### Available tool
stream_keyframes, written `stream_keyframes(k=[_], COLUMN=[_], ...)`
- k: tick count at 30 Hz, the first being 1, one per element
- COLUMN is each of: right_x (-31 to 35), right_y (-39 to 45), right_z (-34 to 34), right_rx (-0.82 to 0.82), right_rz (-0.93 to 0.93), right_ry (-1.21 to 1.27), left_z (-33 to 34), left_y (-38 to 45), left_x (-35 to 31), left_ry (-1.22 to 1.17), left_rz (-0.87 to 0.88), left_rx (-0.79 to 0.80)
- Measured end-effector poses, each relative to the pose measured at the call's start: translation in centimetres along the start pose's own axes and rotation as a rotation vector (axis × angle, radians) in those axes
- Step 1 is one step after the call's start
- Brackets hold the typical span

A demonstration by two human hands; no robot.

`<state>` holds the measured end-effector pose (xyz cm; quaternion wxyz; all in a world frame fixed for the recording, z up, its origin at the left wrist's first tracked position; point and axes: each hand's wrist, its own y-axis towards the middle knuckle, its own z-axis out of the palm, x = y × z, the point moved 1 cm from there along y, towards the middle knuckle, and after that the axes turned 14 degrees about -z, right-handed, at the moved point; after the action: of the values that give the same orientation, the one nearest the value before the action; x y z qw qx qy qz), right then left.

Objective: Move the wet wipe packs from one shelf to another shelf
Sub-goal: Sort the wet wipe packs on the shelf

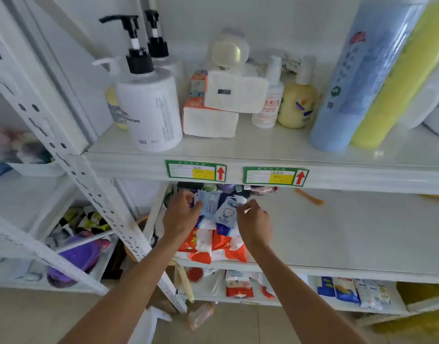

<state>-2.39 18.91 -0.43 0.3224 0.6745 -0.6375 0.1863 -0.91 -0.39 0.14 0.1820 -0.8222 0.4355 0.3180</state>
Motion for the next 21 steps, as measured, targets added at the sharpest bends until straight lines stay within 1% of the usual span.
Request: stream_keyframes(k=[2, 6, 8, 10, 15, 19, 21], right_x=[0.9, 2.5, 2.3, 2.0, 1.9, 1.9, 2.0], right_y=[0.7, 1.6, 1.8, 2.0, 2.7, 3.2, 3.8], right_z=[-0.1, -0.5, -0.2, 0.1, 1.0, 1.6, 1.9], right_rx=[0.043, 0.230, 0.272, 0.281, 0.282, 0.281, 0.292], right_rz=[-0.012, 0.077, 0.101, 0.112, 0.160, 0.161, 0.151], right_ry=[-0.059, -0.189, -0.213, -0.213, -0.196, -0.152, -0.107], left_z=[-0.1, 0.6, 1.1, 1.4, 2.0, 3.0, 2.9], left_y=[1.1, 2.0, 2.4, 2.9, 3.7, 4.7, 4.9], left_x=[-0.9, -1.8, -1.7, -1.6, -1.0, 0.1, 0.4], left_ry=[0.070, 0.254, 0.280, 0.291, 0.262, 0.130, 0.083], left_rz=[-0.003, -0.050, -0.051, -0.052, -0.066, -0.069, -0.084], left_rx=[-0.016, 0.081, 0.098, 0.086, 0.119, 0.266, 0.302])
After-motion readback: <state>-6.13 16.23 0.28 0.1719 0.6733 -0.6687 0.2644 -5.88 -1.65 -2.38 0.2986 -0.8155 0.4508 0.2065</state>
